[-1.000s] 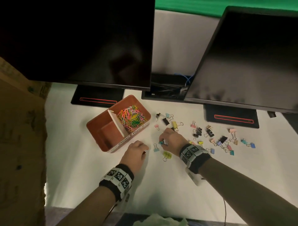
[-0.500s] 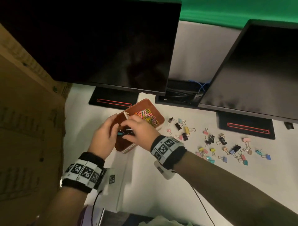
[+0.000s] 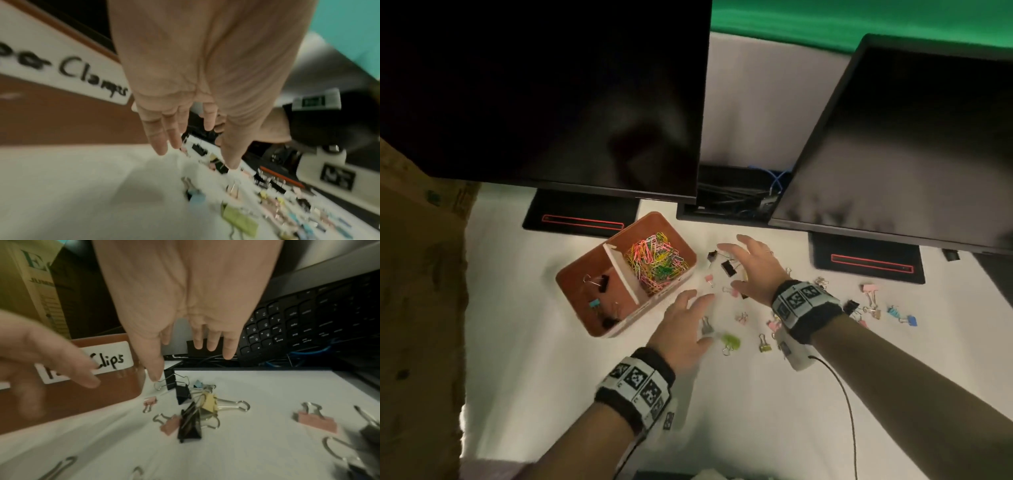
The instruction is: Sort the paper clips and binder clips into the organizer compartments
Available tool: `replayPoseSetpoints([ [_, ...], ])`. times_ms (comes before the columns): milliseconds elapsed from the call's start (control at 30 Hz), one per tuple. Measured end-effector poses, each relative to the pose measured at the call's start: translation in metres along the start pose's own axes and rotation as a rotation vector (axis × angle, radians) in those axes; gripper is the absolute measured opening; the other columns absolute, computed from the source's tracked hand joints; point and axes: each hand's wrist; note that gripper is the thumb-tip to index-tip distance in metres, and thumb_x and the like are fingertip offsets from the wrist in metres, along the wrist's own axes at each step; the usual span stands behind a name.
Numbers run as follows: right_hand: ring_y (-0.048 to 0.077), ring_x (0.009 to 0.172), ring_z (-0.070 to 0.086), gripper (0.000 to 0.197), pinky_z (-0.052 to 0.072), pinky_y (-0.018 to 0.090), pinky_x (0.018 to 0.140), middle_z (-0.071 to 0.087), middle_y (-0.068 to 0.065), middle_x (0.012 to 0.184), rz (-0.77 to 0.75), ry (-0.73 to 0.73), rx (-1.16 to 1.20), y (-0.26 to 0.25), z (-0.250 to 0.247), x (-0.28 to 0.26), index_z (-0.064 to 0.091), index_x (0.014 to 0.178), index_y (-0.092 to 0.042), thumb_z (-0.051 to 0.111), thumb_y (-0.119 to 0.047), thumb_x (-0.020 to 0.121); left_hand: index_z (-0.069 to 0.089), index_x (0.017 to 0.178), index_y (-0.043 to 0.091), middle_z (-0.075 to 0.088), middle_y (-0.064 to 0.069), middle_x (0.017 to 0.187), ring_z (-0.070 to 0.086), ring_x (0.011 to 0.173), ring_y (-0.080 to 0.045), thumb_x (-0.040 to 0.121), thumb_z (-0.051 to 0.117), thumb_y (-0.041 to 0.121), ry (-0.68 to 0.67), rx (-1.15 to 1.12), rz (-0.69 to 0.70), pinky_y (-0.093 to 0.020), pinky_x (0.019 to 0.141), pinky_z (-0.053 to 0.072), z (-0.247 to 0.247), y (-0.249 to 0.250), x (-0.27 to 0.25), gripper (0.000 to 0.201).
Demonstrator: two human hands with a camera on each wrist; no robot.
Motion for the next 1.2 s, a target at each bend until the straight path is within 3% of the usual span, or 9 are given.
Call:
replayPoseSetpoints([
  [100, 0.032, 0.14, 0.018, 0.08, 0.027, 0.045, 0.111, 0.014, 0.008, 0.155, -0.024, -0.101, -0.044, 0.002, 0.0, 0.02, 0.023, 0.14, -0.043, 0.064, -0.013, 0.078, 0.025, 0.14, 0.033, 0.019, 0.002, 0.148, 0.026, 0.135, -0.025, 0.083, 0.06, 0.018, -0.056, 0.041, -0.086, -0.039, 0.11, 0.034, 0.015, 0.0, 0.022, 0.069],
  [267, 0.034, 0.141, 0.016, 0.081, 0.028, 0.046, 0.111, 0.01, 0.01, 0.156, -0.103, -0.229, -0.128, 0.002, 0.01, 0.044, 0.024, 0.14, -0.046, 0.06, -0.007, 0.079, 0.05, 0.123, 0.016, 0.04, -0.007, 0.127, 0.046, 0.117, -0.027, 0.083, 0.053, 0.011, -0.02, 0.079, -0.099, -0.031, 0.104, 0.038, 0.026, -0.004, 0.043, 0.04],
  [433, 0.027, 0.122, 0.037, 0.051, 0.042, 0.037, 0.098, 0.036, 0.004, 0.135, -0.135, -0.176, -0.093, 0.018, 0.016, 0.05, 0.052, 0.125, -0.034, 0.062, -0.009, 0.081, 0.063, 0.085, 0.014, 0.046, 0.003, 0.096, 0.054, 0.082, -0.014, 0.08, 0.055, 0.013, 0.014, 0.036, -0.116, -0.025, 0.087, 0.048, 0.031, -0.007, 0.049, 0.01],
  [567, 0.026, 0.106, 0.045, 0.027, 0.043, 0.031, 0.091, 0.046, 0.007, 0.114, -0.099, -0.135, 0.021, 0.036, 0.013, 0.045, 0.062, 0.109, -0.02, 0.058, -0.008, 0.085, 0.06, 0.082, 0.015, 0.05, -0.001, 0.102, 0.054, 0.087, -0.019, 0.082, 0.055, 0.013, 0.073, 0.023, -0.099, -0.032, 0.082, 0.049, 0.039, -0.007, 0.048, 0.006],
  [733, 0.026, 0.098, 0.056, 0.023, 0.042, 0.022, 0.085, 0.053, 0.01, 0.11, -0.046, -0.128, 0.155, 0.048, 0.014, 0.036, 0.066, 0.107, -0.014, 0.054, -0.006, 0.089, 0.057, 0.079, 0.019, 0.044, 0.016, 0.095, 0.054, 0.081, -0.01, 0.081, 0.058, 0.004, 0.148, -0.19, -0.204, -0.016, 0.076, 0.042, 0.046, -0.012, 0.042, 0.015],
  [867, 0.026, 0.099, 0.055, 0.025, 0.035, 0.017, 0.083, 0.053, 0.012, 0.112, -0.035, -0.152, 0.215, 0.053, 0.011, 0.03, 0.065, 0.111, -0.013, 0.057, -0.008, 0.088, 0.06, 0.099, 0.022, 0.04, 0.012, 0.106, 0.054, 0.073, -0.003, 0.08, 0.061, -0.003, 0.224, -0.259, -0.174, -0.004, 0.071, 0.042, 0.036, 0.003, 0.05, 0.031],
  [1000, 0.026, 0.101, 0.055, 0.026, 0.034, 0.018, 0.084, 0.053, 0.013, 0.111, -0.033, -0.138, 0.245, 0.059, 0.006, 0.022, 0.065, 0.112, -0.014, 0.059, -0.008, 0.087, 0.043, 0.134, 0.021, 0.032, 0.007, 0.13, 0.054, 0.072, -0.005, 0.081, 0.063, 0.0, 0.187, -0.165, -0.169, -0.015, 0.083, 0.047, 0.028, 0.014, 0.075, 0.06],
  [1100, 0.026, 0.099, 0.056, 0.027, 0.037, 0.019, 0.085, 0.055, 0.012, 0.109, -0.025, -0.108, 0.275, 0.064, 0.004, 0.015, 0.066, 0.109, -0.015, 0.061, -0.006, 0.084, 0.038, 0.138, 0.014, 0.031, -0.002, 0.135, 0.052, 0.077, -0.007, 0.084, 0.061, 0.002, 0.17, -0.083, -0.222, -0.022, 0.098, 0.044, 0.031, 0.018, 0.087, 0.06],
  [1200, 0.025, 0.098, 0.057, 0.027, 0.04, 0.019, 0.084, 0.056, 0.011, 0.107, -0.026, -0.085, 0.289, 0.069, 0.003, 0.006, 0.067, 0.108, -0.017, 0.063, -0.006, 0.083, 0.051, 0.126, 0.009, 0.04, -0.005, 0.126, 0.049, 0.082, -0.007, 0.084, 0.059, -0.001, 0.217, -0.101, -0.23, -0.005, 0.09, 0.039, 0.036, 0.018, 0.087, 0.044],
])
Point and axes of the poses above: each hand's wrist, its own x-axis towards the middle knuckle, its own z-axis out of the palm, y = z × x
